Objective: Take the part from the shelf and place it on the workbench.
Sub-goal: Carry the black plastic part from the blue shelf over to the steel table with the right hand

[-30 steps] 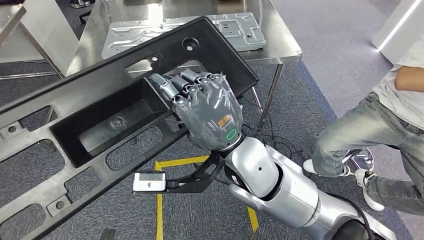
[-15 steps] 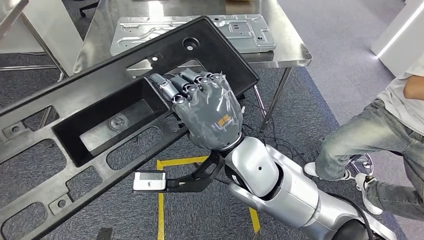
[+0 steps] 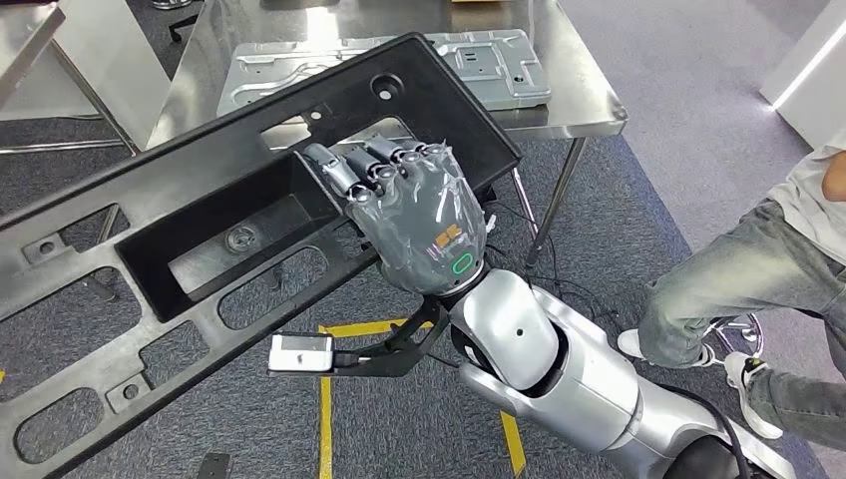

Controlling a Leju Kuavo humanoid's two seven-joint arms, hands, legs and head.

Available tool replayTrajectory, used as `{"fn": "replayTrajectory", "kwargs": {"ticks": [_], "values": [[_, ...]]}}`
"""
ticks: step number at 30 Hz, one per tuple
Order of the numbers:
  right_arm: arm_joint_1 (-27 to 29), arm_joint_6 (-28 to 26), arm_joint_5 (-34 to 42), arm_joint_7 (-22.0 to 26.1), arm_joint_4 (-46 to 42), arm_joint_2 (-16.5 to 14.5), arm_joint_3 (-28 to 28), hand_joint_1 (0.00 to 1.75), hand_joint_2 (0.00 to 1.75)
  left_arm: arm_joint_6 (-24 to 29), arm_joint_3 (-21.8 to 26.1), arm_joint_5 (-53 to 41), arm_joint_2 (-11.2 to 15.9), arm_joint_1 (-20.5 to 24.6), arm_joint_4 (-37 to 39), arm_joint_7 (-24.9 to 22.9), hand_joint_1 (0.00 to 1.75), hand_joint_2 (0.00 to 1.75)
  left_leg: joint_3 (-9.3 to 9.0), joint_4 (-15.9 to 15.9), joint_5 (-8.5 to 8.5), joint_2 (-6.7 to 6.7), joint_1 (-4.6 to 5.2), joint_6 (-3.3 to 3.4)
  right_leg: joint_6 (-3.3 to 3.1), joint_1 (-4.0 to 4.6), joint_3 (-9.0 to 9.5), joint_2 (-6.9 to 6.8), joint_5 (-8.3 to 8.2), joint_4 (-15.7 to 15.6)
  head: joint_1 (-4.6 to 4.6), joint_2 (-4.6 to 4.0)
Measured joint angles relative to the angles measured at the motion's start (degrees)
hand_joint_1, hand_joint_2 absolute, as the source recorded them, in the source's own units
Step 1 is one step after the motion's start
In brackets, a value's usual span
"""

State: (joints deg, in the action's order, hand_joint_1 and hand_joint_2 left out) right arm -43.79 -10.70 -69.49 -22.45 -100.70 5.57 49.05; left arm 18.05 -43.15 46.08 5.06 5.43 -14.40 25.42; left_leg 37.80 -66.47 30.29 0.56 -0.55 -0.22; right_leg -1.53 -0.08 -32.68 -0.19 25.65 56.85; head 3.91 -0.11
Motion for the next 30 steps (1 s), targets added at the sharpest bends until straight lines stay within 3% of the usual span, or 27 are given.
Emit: {"fn": "replayTrajectory", "kwargs": {"ticks": [2,3,4,6,7,8,12,13,15,17,19,20,21,23,24,25,27,29,30], "values": [[0.2,0.0,0.1,0.0,0.1,0.0,0.0,1.75,1.75,0.0,0.0,0.3,0.2,-0.2,0.0,-0.1,0.00,1.75,4.42,-6.5,1.36,-0.08,-0.26,-0.48,0.04,-0.04,0.90,-0.05,0.93,0.1,0.04,0.00],[0.3,0.0,0.1,0.0,0.1,0.0,0.0,1.75,1.75,0.0,0.0,0.3,0.3,-0.4,0.0,-0.1,0.00,1.75,5.61,-7.4,0.56,-0.12,-0.38,-0.67,0.14,-0.09,1.43,-0.02,1.47,0.3,0.03,0.00],[0.4,0.1,0.1,0.0,0.1,0.0,0.0,1.75,1.75,0.0,0.0,0.3,0.4,-0.6,0.0,-0.2,0.00,1.75,5.69,-6.1,-1.36,-0.16,-0.50,-0.82,0.29,-0.19,2.07,0.01,2.08,0.4,0.04,0.00],[0.5,0.1,0.2,0.0,0.2,0.0,0.0,1.75,1.75,0.0,0.0,0.3,0.6,-0.7,0.0,-0.2,0.00,1.75,3.26,1.0,-6.30,-0.46,-0.67,-1.08,0.86,-0.33,3.42,0.02,3.50,0.6,0.06,0.00],[0.4,0.1,0.3,0.0,0.2,0.0,0.0,1.75,1.75,0.0,0.0,0.3,0.6,-0.7,0.0,-0.2,0.00,1.75,1.86,4.3,-7.51,-0.61,-0.61,-1.06,1.24,-0.27,3.84,0.03,4.18,0.7,0.16,0.00],[0.4,0.1,0.3,0.0,0.2,0.0,0.0,1.75,1.75,0.0,-0.1,0.3,0.6,-0.6,0.0,-0.2,0.00,1.75,0.95,6.3,-7.78,-0.73,-0.52,-0.80,1.62,-0.15,4.07,0.02,4.67,0.6,0.24,0.01],[0.2,0.2,0.4,0.0,0.1,0.0,0.0,1.75,1.75,0.0,-0.1,0.3,0.6,-0.8,0.0,-0.4,0.00,1.75,-0.53,7.3,-5.72,-0.48,-0.55,0.93,2.70,0.08,4.32,0.08,4.67,1.9,-0.43,0.01],[0.2,0.2,0.4,0.0,0.1,0.0,0.0,1.75,1.75,0.0,-0.1,0.3,0.6,-0.8,0.0,-0.4,0.00,1.75,-1.16,7.5,-5.31,-0.41,-0.59,1.31,2.94,-0.01,3.10,0.09,4.20,4.4,-0.56,0.01],[0.2,0.4,0.4,0.0,0.1,0.0,0.0,1.75,1.75,0.0,-0.1,0.3,0.6,-0.8,0.0,-0.5,0.00,1.75,-2.77,8.0,-4.35,-0.27,-0.57,1.88,3.29,-0.13,-1.67,0.09,4.52,11.6,-0.88,0.01],[0.3,0.7,0.4,0.0,0.3,0.1,0.0,1.75,1.75,0.0,-0.1,0.3,0.6,-0.8,0.0,-0.6,0.00,1.75,-4.73,8.5,-3.13,-0.09,-0.47,2.13,3.31,-0.09,-6.88,0.09,7.91,17.4,-0.95,0.00],[0.4,1.2,0.5,0.0,0.5,0.3,0.0,1.75,1.75,0.0,-0.1,0.4,0.6,-1.1,0.0,-0.7,0.00,1.75,-7.15,8.8,-1.58,0.22,-0.30,2.14,2.94,-0.02,-9.70,0.10,10.72,17.5,-0.96,0.00],[0.4,1.3,0.5,-0.1,0.5,0.4,0.0,1.75,1.75,0.0,-0.1,0.5,0.6,-1.2,0.0,-0.7,0.00,1.75,-8.47,8.8,-0.68,0.38,-0.19,2.10,2.58,0.13,-10.11,0.12,9.97,15.4,-0.98,0.00],[0.4,1.5,0.6,-0.1,0.6,0.5,0.0,1.75,1.75,0.0,-0.1,0.6,0.6,-1.2,0.0,-0.7,0.00,1.75,-9.78,8.9,0.27,0.52,-0.07,2.05,2.06,0.35,-10.13,0.16,7.05,12.1,-1.00,0.00],[0.5,1.7,0.7,-0.2,0.7,0.6,0.0,1.75,1.75,0.0,-0.2,0.7,0.5,-1.2,0.0,-0.7,0.00,1.75,-11.79,8.8,2.14,0.81,0.17,1.80,0.86,1.05,-9.85,0.50,-2.32,5.3,-1.04,0.00],[0.5,1.8,0.8,-0.2,0.8,0.7,0.0,1.75,1.75,0.0,-0.2,0.8,0.5,-1.1,0.0,-0.7,0.00,1.75,-12.62,8.7,3.06,0.91,0.31,1.60,0.47,1.33,-9.64,0.72,-5.71,3.4,-1.01,0.00],[0.5,2.0,0.8,-0.3,0.8,0.8,0.0,1.75,1.75,0.0,-0.2,0.8,0.4,-1.1,0.0,-0.8,0.00,1.75,-13.22,8.5,3.52,0.98,0.38,1.38,0.23,1.48,-9.32,0.91,-7.14,2.7,-0.97,0.00],[0.3,2.2,0.9,-0.3,0.8,0.9,0.0,1.75,1.75,0.1,-0.2,0.9,0.5,-0.8,0.0,-0.9,0.00,1.75,-13.01,6.2,2.95,0.86,0.44,0.95,-0.13,1.34,-8.15,1.01,-6.19,2.7,-0.90,0.00],[-0.1,2.4,0.8,-0.4,0.8,1.0,0.0,1.75,1.75,0.1,-0.2,0.9,0.6,-0.5,-0.1,-0.9,0.00,1.75,-9.69,0.3,1.55,0.54,0.32,0.42,-0.78,1.01,-6.81,1.00,-5.16,2.3,-0.77,0.00],[-0.2,2.4,0.9,-0.5,0.8,1.0,0.0,1.75,1.75,0.1,-0.2,0.9,0.6,-0.4,-0.1,-0.9,0.00,1.75,-7.26,-3.1,2.03,0.38,0.19,0.10,-0.99,0.89,-6.13,1.00,-4.61,2.2,-0.68,0.00]]}}
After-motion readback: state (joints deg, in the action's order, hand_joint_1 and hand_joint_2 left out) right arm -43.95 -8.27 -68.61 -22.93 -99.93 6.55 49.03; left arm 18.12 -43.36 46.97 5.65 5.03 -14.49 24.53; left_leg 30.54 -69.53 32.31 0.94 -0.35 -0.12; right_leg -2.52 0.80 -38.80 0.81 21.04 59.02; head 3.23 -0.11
